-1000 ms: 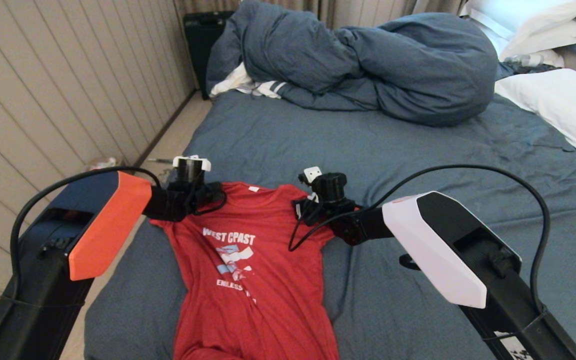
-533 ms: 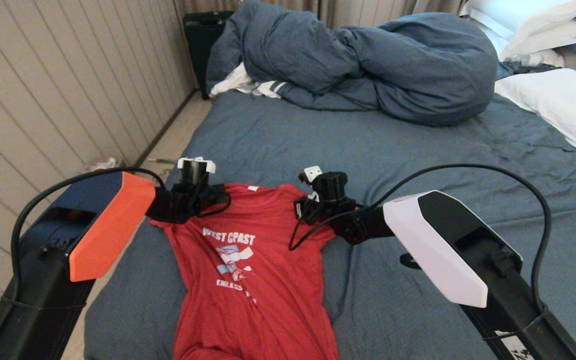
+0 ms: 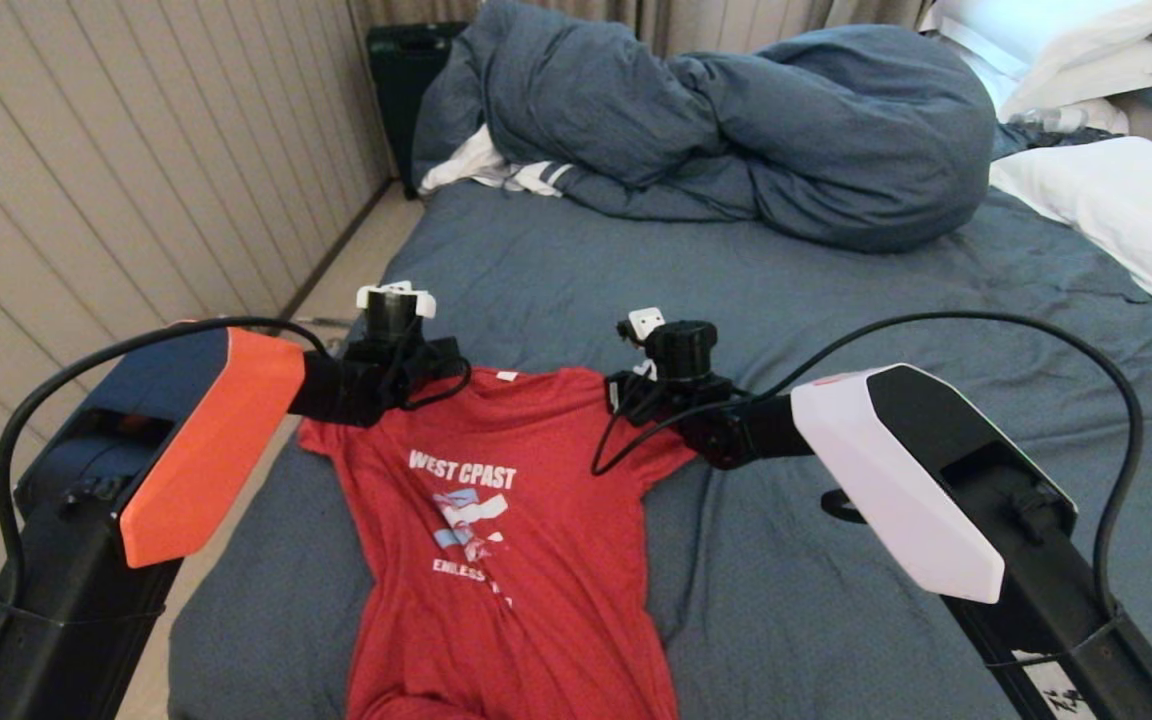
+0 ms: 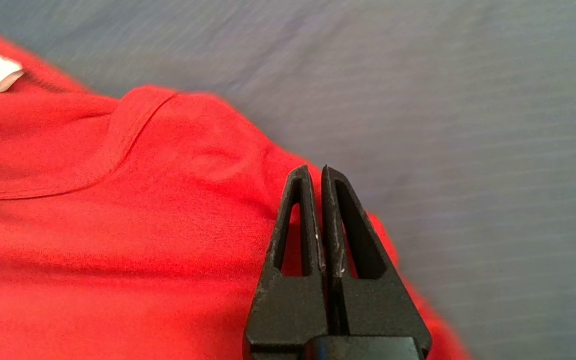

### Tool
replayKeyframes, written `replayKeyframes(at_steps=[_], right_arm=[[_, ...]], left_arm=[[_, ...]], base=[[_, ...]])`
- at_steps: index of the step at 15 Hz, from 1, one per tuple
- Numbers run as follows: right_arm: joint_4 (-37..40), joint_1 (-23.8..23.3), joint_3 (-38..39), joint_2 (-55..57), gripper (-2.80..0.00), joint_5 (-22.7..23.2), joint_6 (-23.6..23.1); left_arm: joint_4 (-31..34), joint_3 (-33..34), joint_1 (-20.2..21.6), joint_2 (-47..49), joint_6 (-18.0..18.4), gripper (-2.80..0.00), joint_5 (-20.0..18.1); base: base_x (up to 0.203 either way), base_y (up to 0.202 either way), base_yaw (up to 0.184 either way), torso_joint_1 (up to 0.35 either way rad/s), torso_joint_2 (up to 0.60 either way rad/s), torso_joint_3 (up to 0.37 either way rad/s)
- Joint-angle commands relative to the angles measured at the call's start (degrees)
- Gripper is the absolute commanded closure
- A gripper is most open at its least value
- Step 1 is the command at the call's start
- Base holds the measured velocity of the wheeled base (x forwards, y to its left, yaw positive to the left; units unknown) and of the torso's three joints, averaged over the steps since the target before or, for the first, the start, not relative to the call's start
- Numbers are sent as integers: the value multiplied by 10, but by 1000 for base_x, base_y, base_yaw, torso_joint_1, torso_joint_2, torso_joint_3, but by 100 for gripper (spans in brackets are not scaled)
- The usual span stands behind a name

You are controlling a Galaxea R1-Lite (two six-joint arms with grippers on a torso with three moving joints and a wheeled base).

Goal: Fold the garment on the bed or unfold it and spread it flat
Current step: Unford the red T-shirt

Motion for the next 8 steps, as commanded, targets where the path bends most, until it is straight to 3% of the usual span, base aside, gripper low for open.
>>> replayKeyframes(at_steps=[1, 8], right_arm=[[-3, -4, 0, -9, 0, 0, 0], [-8, -21, 0, -26, 0, -1, 0]], left_arm=[[-2, -1, -1, -7, 2, 0, 1], [-53, -3, 0, -12, 30, 0, 2]], base=[[0, 0, 0, 0, 0, 0], [0, 0, 0, 0, 0, 0]])
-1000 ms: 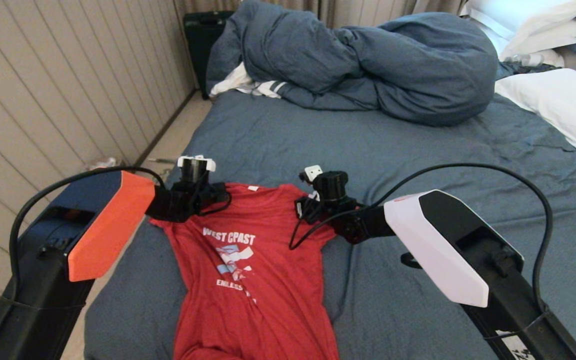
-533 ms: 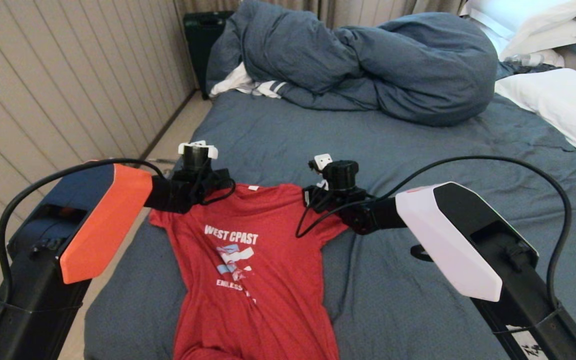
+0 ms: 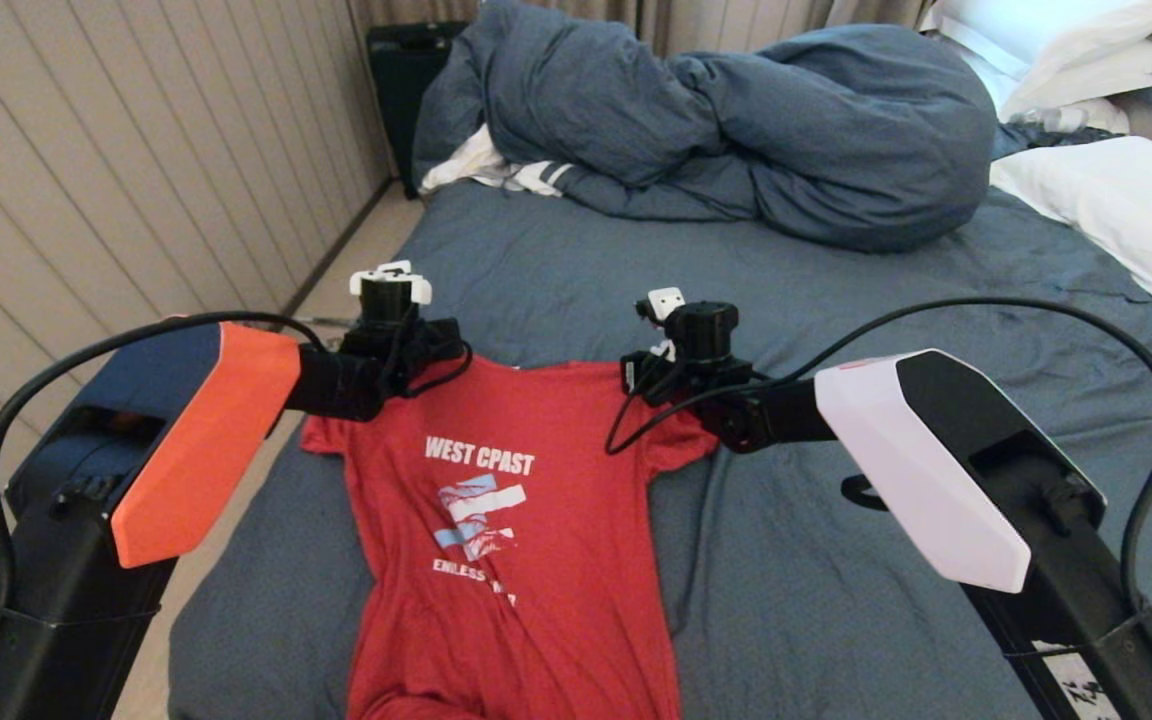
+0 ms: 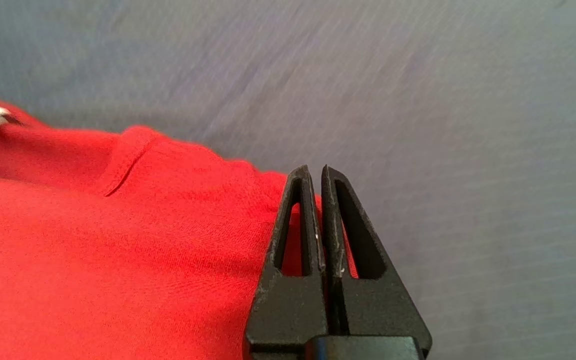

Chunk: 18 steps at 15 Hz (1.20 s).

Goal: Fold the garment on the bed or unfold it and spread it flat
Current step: Unford the red T-shirt

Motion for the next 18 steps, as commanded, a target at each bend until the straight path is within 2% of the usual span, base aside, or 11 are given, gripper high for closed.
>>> replayKeyframes(at_steps=[1, 6, 9, 18], right_arm=[[-3, -6, 0, -9, 0, 0, 0], [-11, -14, 0, -24, 0, 0, -8], [-30, -27, -3, -29, 0, -3, -35], [-39, -22, -3, -8, 0, -3, -37]], left_arm=[[-7, 0, 1, -6, 4, 0, 1], [-20, -4, 1, -5, 24, 0, 0], [-20, -4, 0, -3, 29, 0, -1], [-20, -4, 0, 10, 43, 0, -3]], base=[[0, 0, 0, 0, 0, 0], [0, 0, 0, 0, 0, 0], [0, 0, 0, 0, 0, 0], [0, 0, 0, 0, 0, 0]])
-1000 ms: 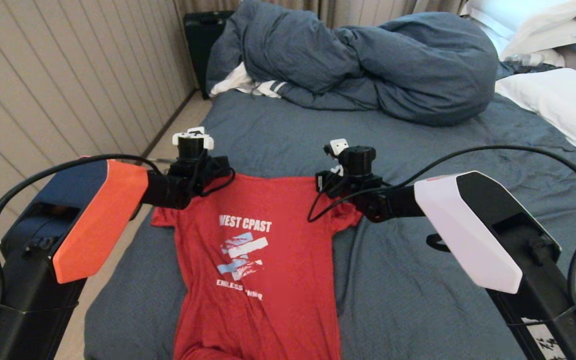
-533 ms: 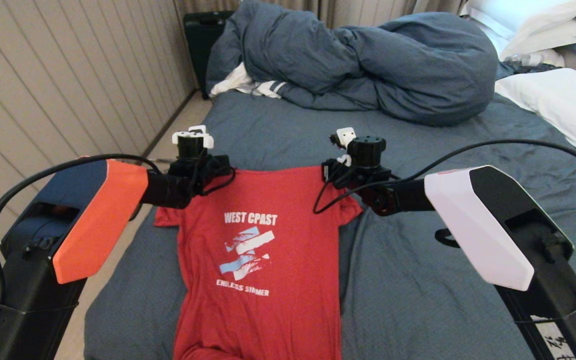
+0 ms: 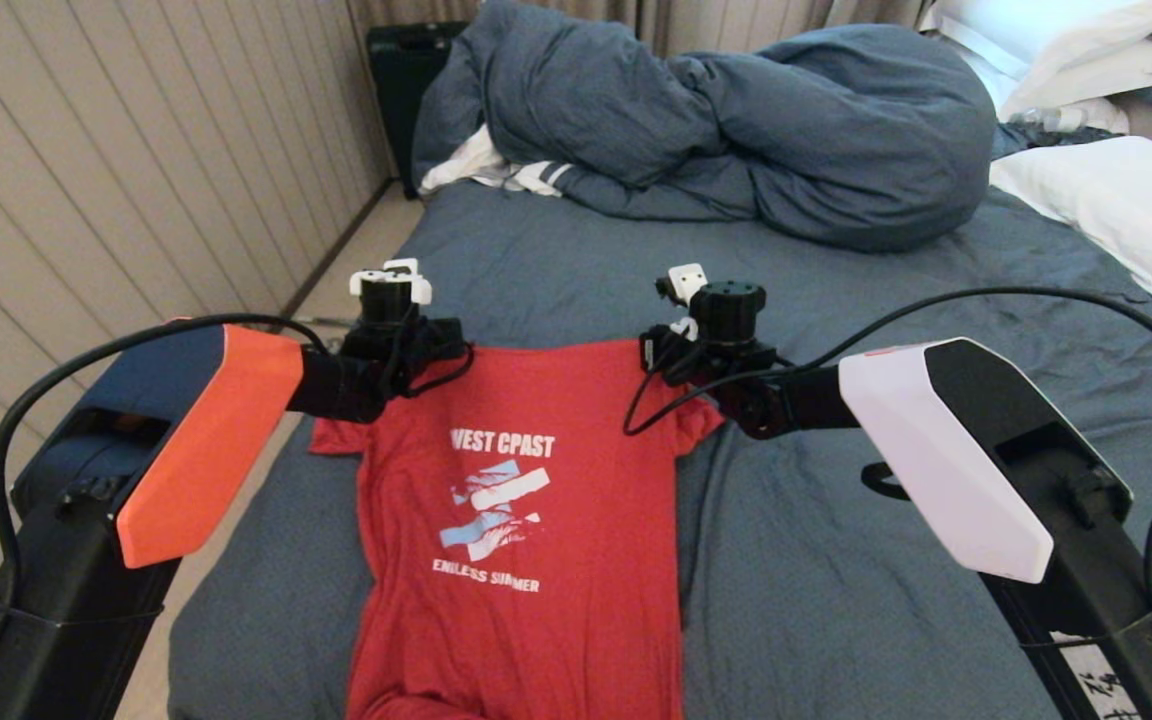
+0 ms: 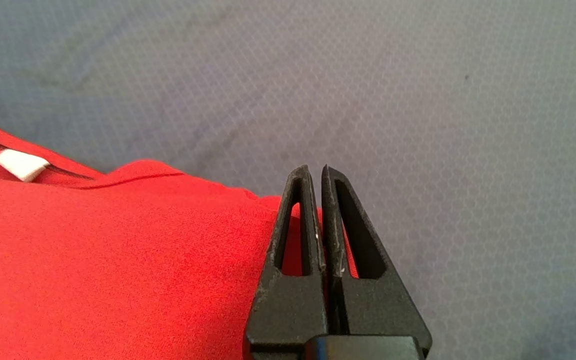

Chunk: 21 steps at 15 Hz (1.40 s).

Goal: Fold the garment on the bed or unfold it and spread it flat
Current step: Unford the red T-shirt

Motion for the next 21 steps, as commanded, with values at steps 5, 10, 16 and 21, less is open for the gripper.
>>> replayKeyframes(at_steps=[5, 10, 16, 21], right_arm=[[-1, -2, 0, 5, 0, 1, 0], [-2, -2, 0, 9, 0, 2, 0], [-2, 2, 0, 12, 0, 1, 1], [-3, 2, 0, 17, 0, 2, 1]], left_arm=[[0, -1, 1, 4, 0, 0, 4], [-1, 0, 8, -3, 0, 0, 4], [12, 2, -2, 4, 0, -280, 40], [8, 2, -5, -16, -2, -280, 41]], base=[[0, 0, 0, 0, 0, 0], [0, 0, 0, 0, 0, 0], [0, 0, 0, 0, 0, 0], [0, 0, 0, 0, 0, 0]])
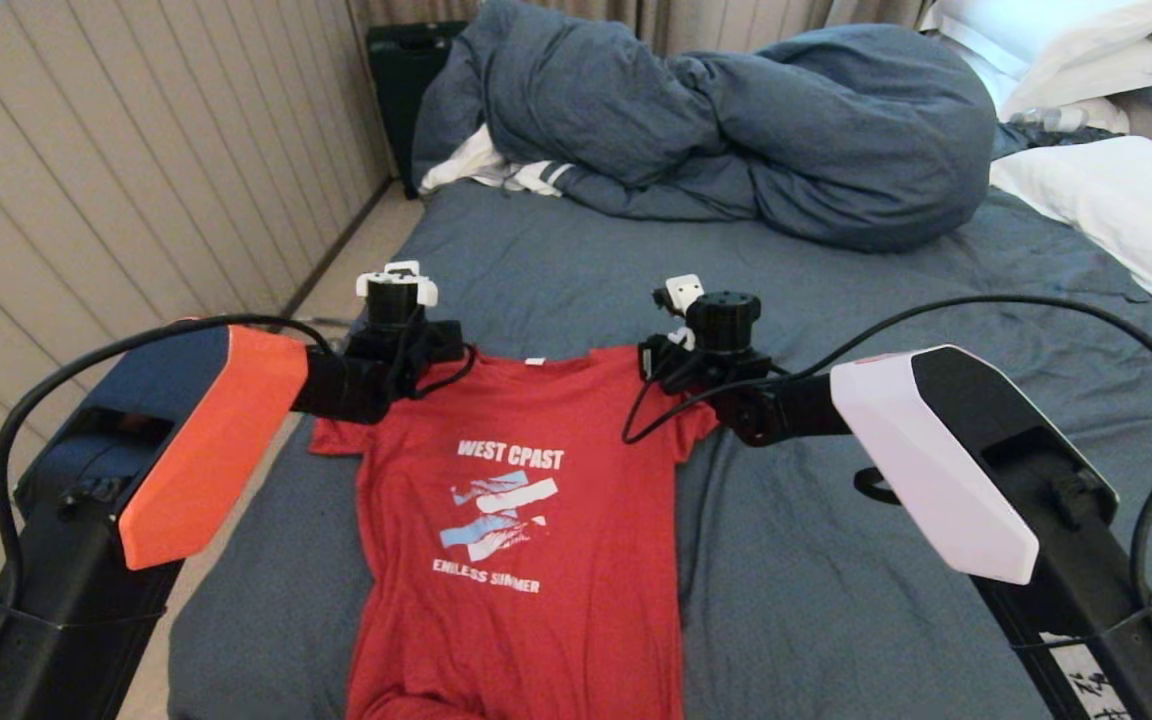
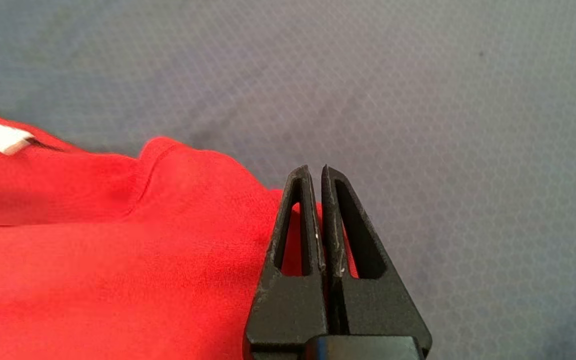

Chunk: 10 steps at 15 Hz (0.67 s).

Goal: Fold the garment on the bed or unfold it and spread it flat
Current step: Unford the red T-shirt

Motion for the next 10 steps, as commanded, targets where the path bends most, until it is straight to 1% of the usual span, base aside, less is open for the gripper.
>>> replayKeyframes(at_steps=[1, 3, 4, 5, 8, 10], right_arm=[[0, 1, 0, 5, 0, 0, 0], [4, 3, 0, 3, 0, -2, 0], [4, 3, 0, 2, 0, -4, -1], [1, 5, 1, 1, -280, -14, -2], [1, 4, 1, -1, -280, -11, -5], [7, 4, 1, -8, -280, -10, -5]], left_arm=[[0, 2, 8, -27, -5, -280, 1], [10, 35, 20, -65, -28, -280, 2], [16, 74, 25, -92, -39, -280, -1], [18, 120, 27, -116, -49, -280, -5], [10, 264, 30, -190, -83, -280, -27], [-22, 355, 29, -230, -101, -280, -37]], base=[[0, 0, 0, 0, 0, 0], [0, 0, 0, 0, 0, 0], [0, 0, 0, 0, 0, 0], [0, 0, 0, 0, 0, 0], [0, 0, 0, 0, 0, 0], [0, 0, 0, 0, 0, 0]])
